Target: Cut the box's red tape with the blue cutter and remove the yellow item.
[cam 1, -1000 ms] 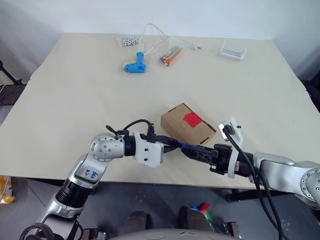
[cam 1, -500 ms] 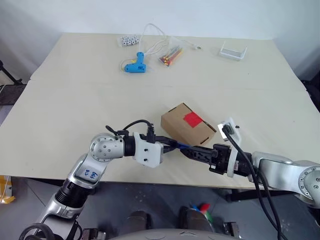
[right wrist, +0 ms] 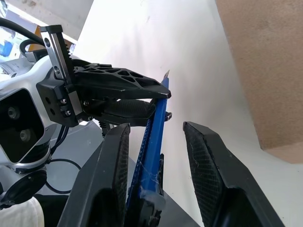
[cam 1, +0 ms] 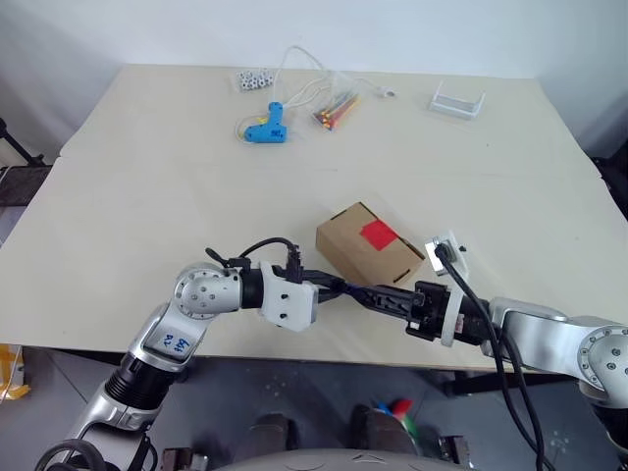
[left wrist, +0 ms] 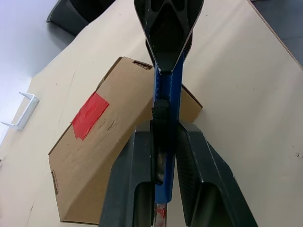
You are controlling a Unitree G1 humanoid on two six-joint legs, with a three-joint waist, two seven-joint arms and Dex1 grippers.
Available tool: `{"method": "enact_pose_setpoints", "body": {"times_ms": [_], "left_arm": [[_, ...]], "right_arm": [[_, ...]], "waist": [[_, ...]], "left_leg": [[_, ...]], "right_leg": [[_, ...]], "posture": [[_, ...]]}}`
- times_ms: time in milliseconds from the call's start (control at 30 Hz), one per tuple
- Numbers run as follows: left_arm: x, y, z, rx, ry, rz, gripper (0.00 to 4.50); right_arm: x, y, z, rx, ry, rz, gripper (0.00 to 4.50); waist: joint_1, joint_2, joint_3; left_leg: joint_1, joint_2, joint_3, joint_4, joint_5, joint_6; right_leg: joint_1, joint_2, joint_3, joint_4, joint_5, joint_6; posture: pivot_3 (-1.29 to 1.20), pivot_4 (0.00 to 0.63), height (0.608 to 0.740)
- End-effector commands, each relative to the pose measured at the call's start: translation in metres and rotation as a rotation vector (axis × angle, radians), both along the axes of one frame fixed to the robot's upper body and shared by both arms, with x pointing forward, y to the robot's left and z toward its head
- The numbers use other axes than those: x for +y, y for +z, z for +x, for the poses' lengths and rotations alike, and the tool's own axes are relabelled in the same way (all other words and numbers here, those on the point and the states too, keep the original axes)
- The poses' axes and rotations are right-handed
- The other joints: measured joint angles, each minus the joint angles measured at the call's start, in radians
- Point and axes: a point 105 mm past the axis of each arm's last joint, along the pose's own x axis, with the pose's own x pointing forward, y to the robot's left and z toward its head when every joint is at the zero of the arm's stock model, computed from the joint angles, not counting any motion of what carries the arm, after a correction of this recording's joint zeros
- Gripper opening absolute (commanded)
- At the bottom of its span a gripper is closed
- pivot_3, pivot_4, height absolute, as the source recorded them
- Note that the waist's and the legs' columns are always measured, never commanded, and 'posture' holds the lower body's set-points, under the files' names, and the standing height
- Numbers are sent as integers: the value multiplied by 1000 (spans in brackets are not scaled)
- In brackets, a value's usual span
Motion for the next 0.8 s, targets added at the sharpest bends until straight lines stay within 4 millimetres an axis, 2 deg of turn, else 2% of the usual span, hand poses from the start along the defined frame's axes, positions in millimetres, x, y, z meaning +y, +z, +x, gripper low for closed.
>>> {"method": "enact_pose_setpoints", "body": {"times_ms": [33, 100, 200, 233, 467, 533, 600, 633, 700, 733, 800], "left_arm": [[-4, 9, -7, -43, -30, -20, 410], [-4, 10, -7, -45, -27, -22, 410], [-4, 10, -7, -47, -25, -23, 410], [-4, 10, -7, -48, -25, -23, 410], [-4, 11, -9, -32, -38, -23, 410], [-3, 12, -14, -8, -69, -32, 1039], [0, 13, -20, 34, -89, -51, 1453], [6, 11, -23, 99, -91, -51, 1752], [30, 3, -34, 339, -64, -50, 2327], [48, -3, -35, 430, -21, -21, 2591], [86, -15, -33, 568, 110, 11, 2629]], "right_arm": [[0, 11, 0, -30, 12, 27, 1661], [1, 10, 0, -26, 18, 21, 1273], [2, 9, 0, -22, 26, 22, 341], [2, 9, 0, -20, 29, 22, 258], [2, 7, 0, -13, 35, 23, 258], [1, 8, 0, -14, 36, 23, 258], [0, 8, -1, -17, 38, 21, 258], [-2, 10, -4, -30, 51, 23, 258], [-7, 18, -15, -68, 104, 37, 258], [-11, 24, -24, -95, 149, 51, 257], [-24, 34, -40, -136, 196, 66, 257]], "waist": [[0, 0, 0], [0, 0, 0], [0, 0, 0], [0, 0, 0], [0, 0, 0], [0, 0, 0], [-1, 0, 0], [-2, 0, 0], [-3, 1, 0], [-3, 2, 1], [-3, 3, 2]], "left_leg": [[0, 0, 0, 0, 0, 0], [0, 0, 0, 0, 0, 0], [0, 0, 0, 0, 0, 0], [0, 0, 0, 0, 0, 0], [0, 0, 0, 0, 0, 0], [0, 0, 0, 0, 0, 0], [0, 0, 0, 0, 0, 0], [0, 0, 0, 0, 0, 0], [0, 0, -1, 0, 0, 0], [-1, 0, -2, -1, 0, 0], [-1, 1, -3, -1, 0, -1]], "right_leg": [[0, 0, 0, 0, 0, 0], [0, 0, 0, 0, 0, 0], [0, 0, 0, 0, 0, 0], [0, 0, 0, 0, 0, 0], [0, 0, 0, 0, 0, 0], [0, 0, 0, 0, 0, 0], [0, -1, 0, 0, 0, 0], [0, -1, 1, 0, 0, 0], [0, -1, 1, 0, 0, 0], [0, -1, 1, 0, 0, 0], [-1, 0, 0, 0, 0, 0]], "posture": [[0, 150, 740], [0, 150, 740], [0, 150, 740], [0, 150, 740], [0, 150, 740], [0, 150, 740], [0, 150, 740], [0, 150, 740], [0, 150, 740], [0, 150, 740], [0, 150, 740]]}}
